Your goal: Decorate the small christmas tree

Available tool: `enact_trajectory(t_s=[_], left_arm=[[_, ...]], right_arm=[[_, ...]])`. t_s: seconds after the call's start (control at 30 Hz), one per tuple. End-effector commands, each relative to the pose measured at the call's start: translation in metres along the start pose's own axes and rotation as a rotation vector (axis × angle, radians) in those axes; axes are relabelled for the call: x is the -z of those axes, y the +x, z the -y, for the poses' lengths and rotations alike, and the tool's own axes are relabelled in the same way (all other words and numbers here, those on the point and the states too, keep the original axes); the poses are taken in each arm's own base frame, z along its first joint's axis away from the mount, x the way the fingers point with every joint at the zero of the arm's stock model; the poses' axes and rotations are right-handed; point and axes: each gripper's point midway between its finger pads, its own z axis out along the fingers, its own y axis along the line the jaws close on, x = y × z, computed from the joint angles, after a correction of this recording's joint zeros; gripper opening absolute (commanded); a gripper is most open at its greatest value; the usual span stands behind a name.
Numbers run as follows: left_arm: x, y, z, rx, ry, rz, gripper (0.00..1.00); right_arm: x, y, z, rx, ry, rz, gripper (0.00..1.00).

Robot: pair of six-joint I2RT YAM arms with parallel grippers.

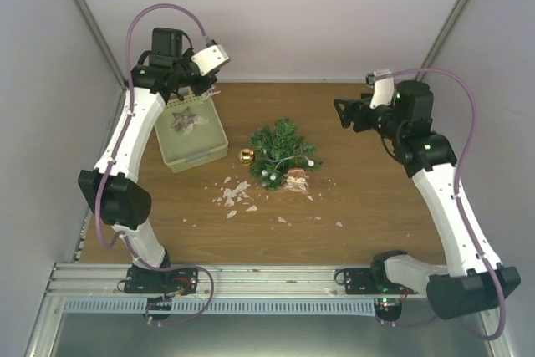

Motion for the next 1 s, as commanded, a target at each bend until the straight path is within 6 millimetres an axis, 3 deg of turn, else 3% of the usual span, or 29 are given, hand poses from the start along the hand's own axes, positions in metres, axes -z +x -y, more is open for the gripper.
enact_trajectory(t_s=[0.0, 0.17, 0.37, 0.53, 0.63, 0.77, 0.97], left_arm=[[0.02, -0.064, 0.001, -0.038, -0.064, 0.175, 0.0], [0.024, -0.092, 0.01, -0.019, -0.046, 0.27, 0.0], [0.032, -0.114, 0.015, -0.021, -0.019, 0.327, 0.0], [0.034, -0.126, 0.022, -0.029, -0.007, 0.356, 0.0], [0.035, -0.136, 0.03, -0.033, 0.017, 0.39, 0.0], [0.032, -0.148, 0.042, -0.034, 0.059, 0.423, 0.0], [0.028, -0.159, 0.051, -0.035, 0.081, 0.441, 0.0]], right_arm=[[-0.011, -0.037, -0.025, 0.067, -0.165, 0.098, 0.79], [-0.026, -0.057, -0.051, 0.134, -0.341, 0.143, 0.73], [-0.037, -0.066, -0.071, 0.198, -0.495, 0.193, 0.67], [-0.062, -0.072, -0.088, 0.214, -0.605, 0.201, 0.63], [-0.075, -0.079, -0.109, 0.244, -0.665, 0.211, 0.61], [-0.091, -0.081, -0.128, 0.272, -0.713, 0.209, 0.58], [-0.097, -0.074, -0.157, 0.317, -0.795, 0.205, 0.58]])
